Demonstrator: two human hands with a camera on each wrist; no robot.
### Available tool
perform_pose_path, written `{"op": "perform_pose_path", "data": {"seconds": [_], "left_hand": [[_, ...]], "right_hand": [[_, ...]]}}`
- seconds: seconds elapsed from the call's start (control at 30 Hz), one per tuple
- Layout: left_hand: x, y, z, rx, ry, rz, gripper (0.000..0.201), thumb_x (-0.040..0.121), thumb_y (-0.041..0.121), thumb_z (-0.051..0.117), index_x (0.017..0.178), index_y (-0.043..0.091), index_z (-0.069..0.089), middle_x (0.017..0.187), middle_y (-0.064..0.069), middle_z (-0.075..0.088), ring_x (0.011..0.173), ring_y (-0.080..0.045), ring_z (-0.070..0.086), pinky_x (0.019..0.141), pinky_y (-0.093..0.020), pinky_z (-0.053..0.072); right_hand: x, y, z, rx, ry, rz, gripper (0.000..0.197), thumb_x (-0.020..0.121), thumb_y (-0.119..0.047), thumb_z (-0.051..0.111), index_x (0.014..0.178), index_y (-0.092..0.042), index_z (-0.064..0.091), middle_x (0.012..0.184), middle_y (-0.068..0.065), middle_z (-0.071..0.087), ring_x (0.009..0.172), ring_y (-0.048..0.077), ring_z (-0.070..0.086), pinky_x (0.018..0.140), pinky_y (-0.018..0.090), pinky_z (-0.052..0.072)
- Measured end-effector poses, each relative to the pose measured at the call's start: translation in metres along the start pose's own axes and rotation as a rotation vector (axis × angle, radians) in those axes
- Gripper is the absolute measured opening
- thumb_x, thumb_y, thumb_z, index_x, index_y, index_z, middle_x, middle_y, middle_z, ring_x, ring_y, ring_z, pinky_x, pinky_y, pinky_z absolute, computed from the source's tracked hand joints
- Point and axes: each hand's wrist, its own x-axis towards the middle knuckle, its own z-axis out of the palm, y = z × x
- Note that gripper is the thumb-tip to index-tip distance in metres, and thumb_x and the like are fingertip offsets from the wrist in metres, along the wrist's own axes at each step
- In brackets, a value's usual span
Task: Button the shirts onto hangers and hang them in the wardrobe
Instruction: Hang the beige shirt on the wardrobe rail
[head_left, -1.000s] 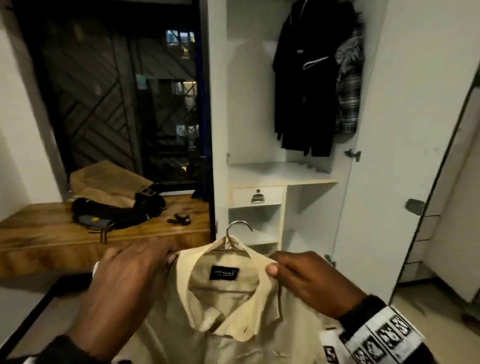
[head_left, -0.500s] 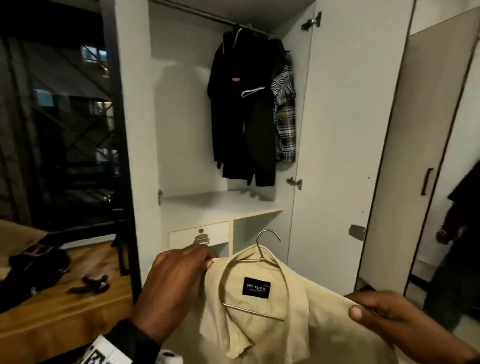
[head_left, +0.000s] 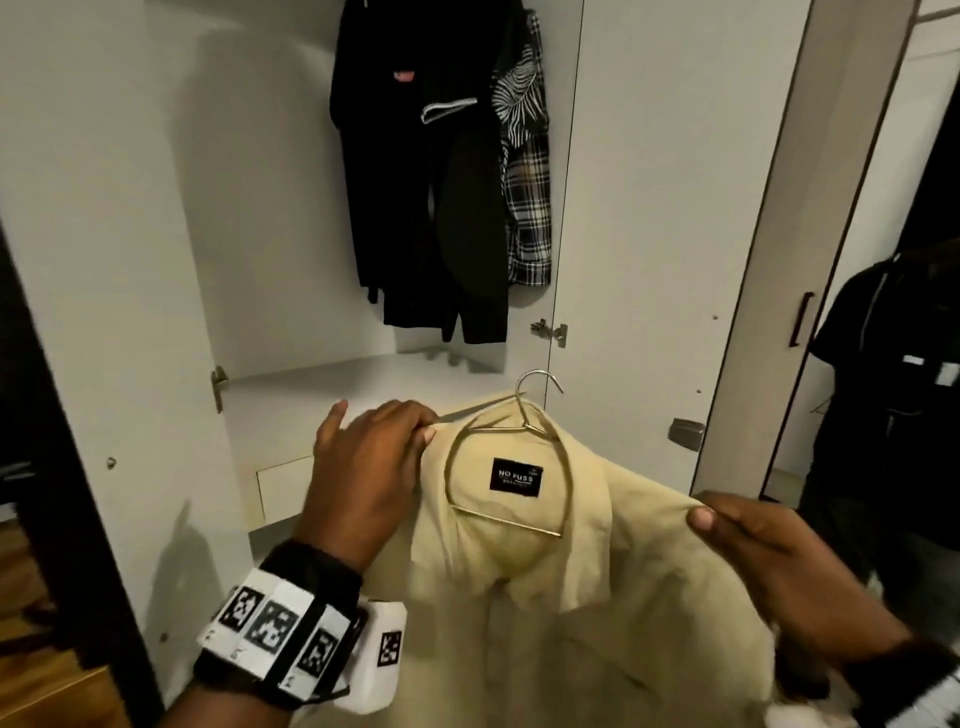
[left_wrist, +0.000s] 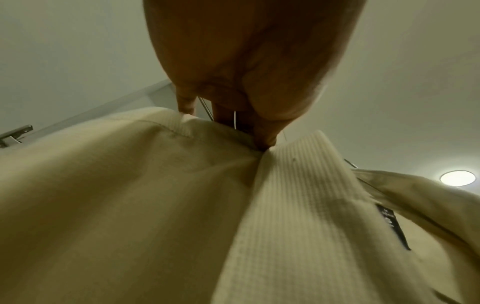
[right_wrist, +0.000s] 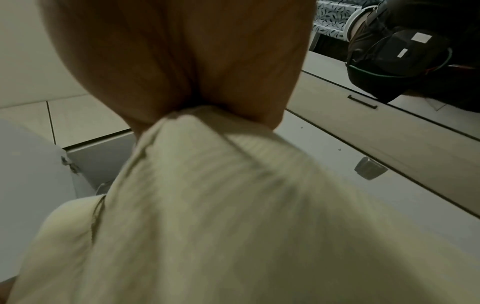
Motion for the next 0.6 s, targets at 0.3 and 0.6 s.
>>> {"op": "perform_pose_path", "data": {"seconds": [0.3, 0.6], "left_hand": [[0.094, -0.045, 0.037, 0.022, 0.154, -0.029, 0.024, 0.101, 0.03, 0.039, 0.096, 0.032, 0.063, 0.097, 0.017, 0.065, 0.091, -0.006, 0.056, 0.117, -0.052, 0.025], [0.187, -0.08, 0.071, -0.04, 0.407, -0.27, 0.076, 0.092, 0.068, 0.042, 0.15, 0.021, 0.034, 0.159, -0.001, 0.026, 0.144, -0.024, 0.034, 0.114, -0.051, 0.036]], "right_hand": [[0.132, 0.036, 0.007, -0.008, -0.046, -0.124, 0.036, 0.094, -0.047, 0.05, 0.073, -0.017, 0.057, 0.068, -0.001, 0.055, 0.066, 0.012, 0.052, 0.063, 0.038, 0.042], [0.303, 0.038, 0.027, 0.166, 0.07, -0.292, 0.04, 0.097, -0.042, 0.052, 0.076, -0.009, 0.058, 0.068, 0.013, 0.054, 0.063, 0.018, 0.047, 0.06, 0.034, 0.041]]}}
